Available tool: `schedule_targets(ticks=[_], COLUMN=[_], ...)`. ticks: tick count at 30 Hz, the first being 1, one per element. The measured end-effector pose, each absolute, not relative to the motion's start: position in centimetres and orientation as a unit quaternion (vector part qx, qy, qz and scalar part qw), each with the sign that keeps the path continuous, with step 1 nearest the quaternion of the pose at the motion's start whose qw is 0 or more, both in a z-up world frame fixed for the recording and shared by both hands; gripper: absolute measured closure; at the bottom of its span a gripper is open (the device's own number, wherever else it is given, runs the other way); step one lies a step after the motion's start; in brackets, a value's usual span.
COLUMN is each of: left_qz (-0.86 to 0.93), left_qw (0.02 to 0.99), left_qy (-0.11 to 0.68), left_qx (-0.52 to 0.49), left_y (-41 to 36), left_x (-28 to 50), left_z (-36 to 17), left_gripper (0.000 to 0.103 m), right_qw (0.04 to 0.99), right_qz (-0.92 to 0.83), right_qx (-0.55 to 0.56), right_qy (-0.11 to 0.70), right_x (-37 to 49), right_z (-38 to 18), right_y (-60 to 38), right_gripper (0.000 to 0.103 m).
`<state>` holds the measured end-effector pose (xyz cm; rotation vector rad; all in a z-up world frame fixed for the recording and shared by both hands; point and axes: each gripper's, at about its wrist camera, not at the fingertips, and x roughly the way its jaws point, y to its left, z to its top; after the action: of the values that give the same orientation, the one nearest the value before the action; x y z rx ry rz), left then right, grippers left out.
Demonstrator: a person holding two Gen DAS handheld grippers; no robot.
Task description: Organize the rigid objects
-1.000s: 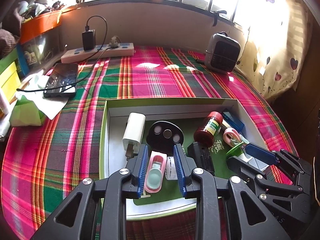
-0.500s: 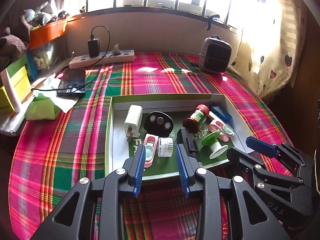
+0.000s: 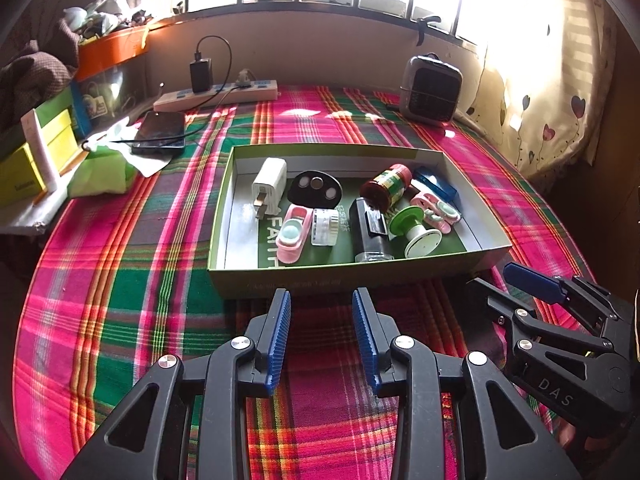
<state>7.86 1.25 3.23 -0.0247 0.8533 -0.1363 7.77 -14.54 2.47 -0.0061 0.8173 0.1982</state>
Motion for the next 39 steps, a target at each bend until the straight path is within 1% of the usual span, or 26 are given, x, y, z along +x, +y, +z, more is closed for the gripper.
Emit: schedule_targets(ticks=[8,17,27,33,39], left_qz=[-0.06,-0.06,-0.05,-0.04,-0.033], left_qw=[0.9,0.895,0.902,0.903,0.903], left_qy=[0.432,0.441,0.429,0.427,0.428], left_qx=[-0.005,0.003,0.012,0.009,0.024], left_y=[0.7,0.2,-0.6,-0.8,-1.3], left_x=[7.3,7.3,7.0,6.9,7.0], left_z=[1.4,0.5,0.3,0.2,0.1], left_gripper=[0.072,0.071,0.063,0.061,0.058], right_qw=[0.902,0.9,0.899,0.899,0.898], right_qz=[0.09,0.074,0.06,0.052,0.05], right_qx=[-0.002,-0.007,-0.028,-0.026,-0.023], right_qy=[0.422,0.429,0.433,0.435,0.436], right_x=[7.3,7.0,6.8,6.8,6.8], right_z=[0.7,0.1,-0.2,-0.2,-0.3], right_y=[-15.2,-15.9,-15.8,-16.2,-16.4], right_gripper=[0.052,0.052,0.052,0.044,0.041])
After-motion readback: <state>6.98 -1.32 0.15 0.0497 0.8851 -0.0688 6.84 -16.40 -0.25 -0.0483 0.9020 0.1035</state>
